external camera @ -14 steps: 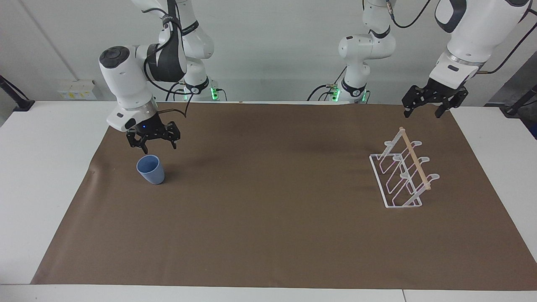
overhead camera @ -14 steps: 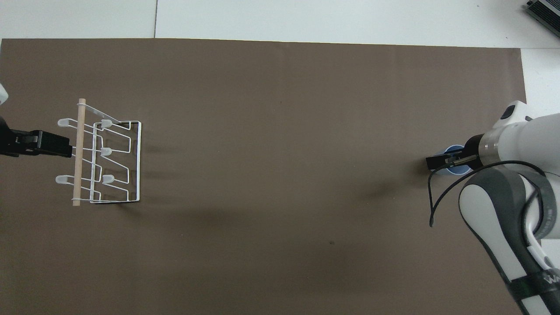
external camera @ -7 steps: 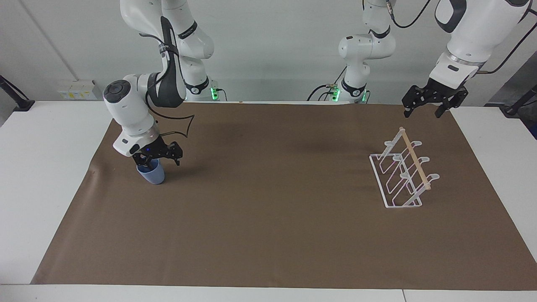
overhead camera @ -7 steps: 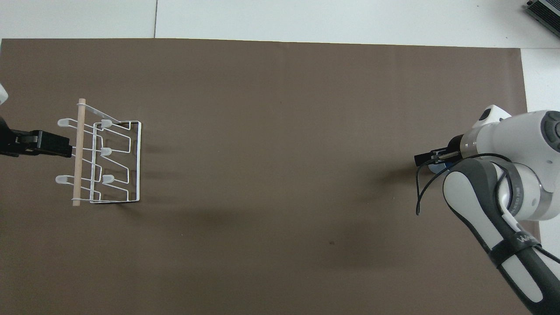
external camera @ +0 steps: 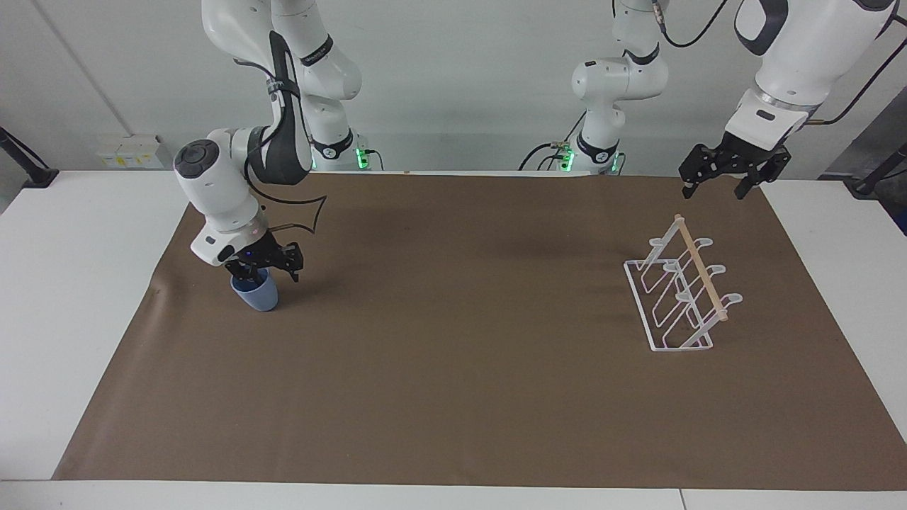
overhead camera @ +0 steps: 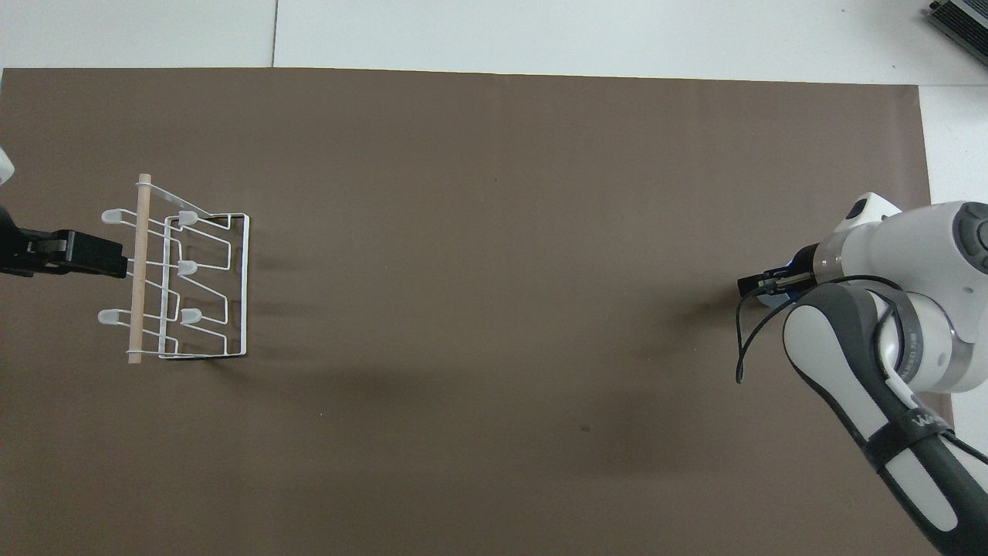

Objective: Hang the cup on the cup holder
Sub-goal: 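Lower the right gripper onto the blue cup rim and grasp it, then lift and tip the blue cup sideways with the right gripper toward the rack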

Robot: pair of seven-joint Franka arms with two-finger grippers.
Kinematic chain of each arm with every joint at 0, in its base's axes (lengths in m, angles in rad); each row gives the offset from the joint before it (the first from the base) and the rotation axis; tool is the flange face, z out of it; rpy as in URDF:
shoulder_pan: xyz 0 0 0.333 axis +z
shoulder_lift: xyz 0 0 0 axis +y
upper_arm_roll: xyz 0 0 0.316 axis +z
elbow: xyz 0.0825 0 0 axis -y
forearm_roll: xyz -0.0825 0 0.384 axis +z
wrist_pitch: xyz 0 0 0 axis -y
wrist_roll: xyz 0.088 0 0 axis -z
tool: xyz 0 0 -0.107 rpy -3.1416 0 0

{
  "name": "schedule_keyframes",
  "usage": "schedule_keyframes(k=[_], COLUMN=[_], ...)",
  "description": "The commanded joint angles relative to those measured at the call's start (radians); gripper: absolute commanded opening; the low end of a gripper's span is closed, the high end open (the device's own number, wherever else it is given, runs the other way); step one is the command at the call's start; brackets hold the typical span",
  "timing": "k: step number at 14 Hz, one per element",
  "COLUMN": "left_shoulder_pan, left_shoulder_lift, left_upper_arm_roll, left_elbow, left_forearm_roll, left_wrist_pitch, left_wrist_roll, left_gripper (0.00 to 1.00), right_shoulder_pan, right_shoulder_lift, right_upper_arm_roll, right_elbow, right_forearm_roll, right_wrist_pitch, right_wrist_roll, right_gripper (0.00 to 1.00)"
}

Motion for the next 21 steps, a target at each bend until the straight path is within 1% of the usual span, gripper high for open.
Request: schedule_keyframes(k=[1,3,4,11,13,17,19,21], left_shoulder_pan=[0.008,0.008,0.008,0.008,0.008,0.008,0.008,0.008], left_shoulder_lift=[-0.030,-0.030,-0.030,-0.030,-0.030,-0.030,-0.030,-0.030], left_upper_arm_roll=[-0.002,-0.002,-0.002,-0.002,-0.002,-0.002,-0.002,-0.002], left_elbow=[-0.032,-0.032,-0.032,-0.032,-0.032,-0.032,-0.032,-0.032], left_forearm_roll=[-0.016,-0.015,-0.015,-0.015,-0.016,-0.015,-0.015,-0.015], left_wrist_pitch=[0.004,0.004,0.005,0.004,0.005,0.005,0.004,0.004], left_wrist_roll=[0.009,0.009,0.009,0.009,0.009,0.009,0.009,0.009], left_gripper=[1.00,1.00,1.00,1.00,1.00,1.00,1.00,1.00], right_shoulder_pan=[-0.013,-0.014,-0.019,-0.022,-0.022,-0.008,0.000,0.000], right_shoulder_lift=[-0.003,-0.003,-0.003,-0.003,0.000,-0.003,-0.013,-0.018], right_upper_arm_roll=[0.006,0.006,0.006,0.006,0.006,0.015,0.018,0.020], right_elbow=[-0.015,-0.015,-0.015,-0.014,0.000,0.101,0.144,0.170], right_forearm_roll=[0.012,0.012,0.012,0.012,0.012,0.040,0.133,0.249], right_wrist_pitch=[0.024,0.022,0.022,0.016,0.004,-0.104,-0.154,-0.193], right_wrist_roll=[-0.034,-0.032,-0.032,-0.032,-0.032,-0.046,-0.049,-0.105], right_gripper=[0.24,0.01,0.00,0.00,0.00,0.00,0.00,0.00])
